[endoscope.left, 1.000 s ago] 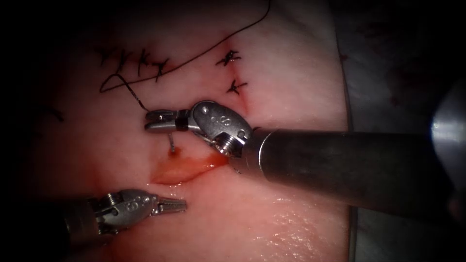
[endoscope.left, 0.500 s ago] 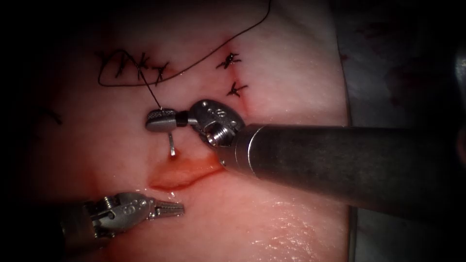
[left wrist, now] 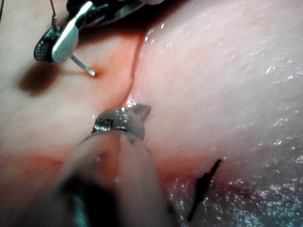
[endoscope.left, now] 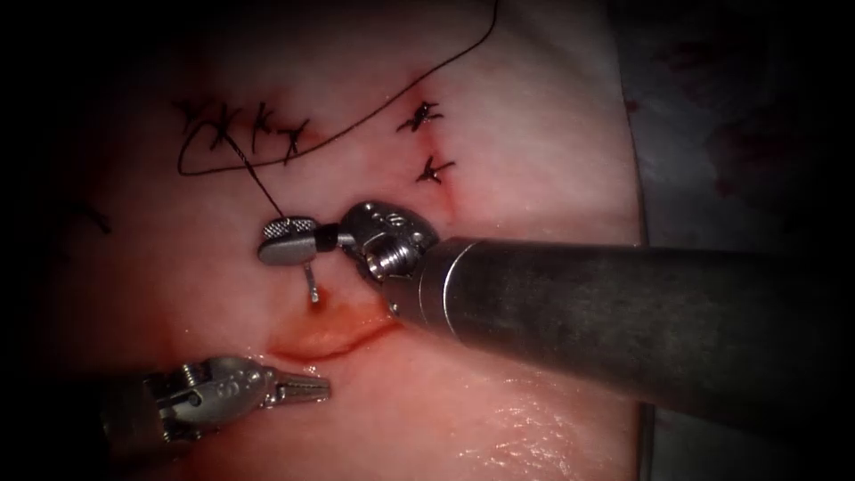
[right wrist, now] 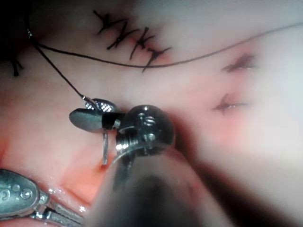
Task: Wound Closure
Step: Throw the needle through the top of the wound with the right needle driver.
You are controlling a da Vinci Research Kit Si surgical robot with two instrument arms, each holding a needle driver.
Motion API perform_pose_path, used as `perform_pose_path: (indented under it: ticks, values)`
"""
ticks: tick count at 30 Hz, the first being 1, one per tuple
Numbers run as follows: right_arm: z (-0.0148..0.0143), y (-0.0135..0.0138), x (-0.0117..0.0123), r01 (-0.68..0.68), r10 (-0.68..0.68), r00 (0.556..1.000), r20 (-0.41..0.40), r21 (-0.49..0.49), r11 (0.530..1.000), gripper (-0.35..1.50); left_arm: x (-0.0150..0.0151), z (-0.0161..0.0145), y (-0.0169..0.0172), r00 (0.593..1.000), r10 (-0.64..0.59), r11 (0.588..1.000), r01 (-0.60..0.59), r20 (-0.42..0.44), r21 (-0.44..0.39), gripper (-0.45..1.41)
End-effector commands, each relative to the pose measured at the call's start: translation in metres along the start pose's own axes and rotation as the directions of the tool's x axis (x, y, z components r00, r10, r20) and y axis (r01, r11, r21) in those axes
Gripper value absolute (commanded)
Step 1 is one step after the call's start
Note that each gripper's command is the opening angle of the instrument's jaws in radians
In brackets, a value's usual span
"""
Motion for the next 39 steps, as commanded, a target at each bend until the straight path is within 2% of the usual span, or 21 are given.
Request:
perform_pose_path:
  ticks: [1,7,12,19,25,39]
  values:
    - [0.0009,0.0004,0.0002,-0.007,0.007,1.0,0.006,-0.015,1.0,-0.35,-0.0001,0.0008,-0.0002,1.0,0.002,1.0,-0.002,-0.001,0.001,-0.45]
    - [0.0003,0.0006,-0.0002,-0.021,0.022,1.0,0.022,-0.041,0.999,-0.35,-0.0006,0.0003,-0.0003,1.0,0.007,1.0,-0.007,0.001,0.002,-0.45]
    - [0.0003,0.0007,-0.0014,-0.089,0.09,0.995,0.03,-0.044,0.995,-0.35,-0.0004,0.0002,-0.0006,1.0,0.005,1.0,-0.005,0.002,0.003,-0.45]
    - [0.0004,0.0002,-0.0022,-0.142,0.142,0.99,0.012,0.019,0.99,-0.35,-0.0001,0.0,-0.0009,1.0,0.0,1.0,0.0,0.004,0.005,-0.45]
    - [0.0014,-0.0002,-0.0035,-0.192,0.192,0.981,0.021,0.035,0.981,-0.35,-0.0001,-0.0003,-0.001,1.0,0.0,1.0,0.0,0.006,0.008,-0.45]
    - [0.0016,-0.0012,-0.0053,-0.256,0.254,0.966,0.048,0.043,0.966,-0.35,0.0002,-0.0006,-0.0014,1.0,-0.004,1.0,0.004,0.009,0.012,-0.45]
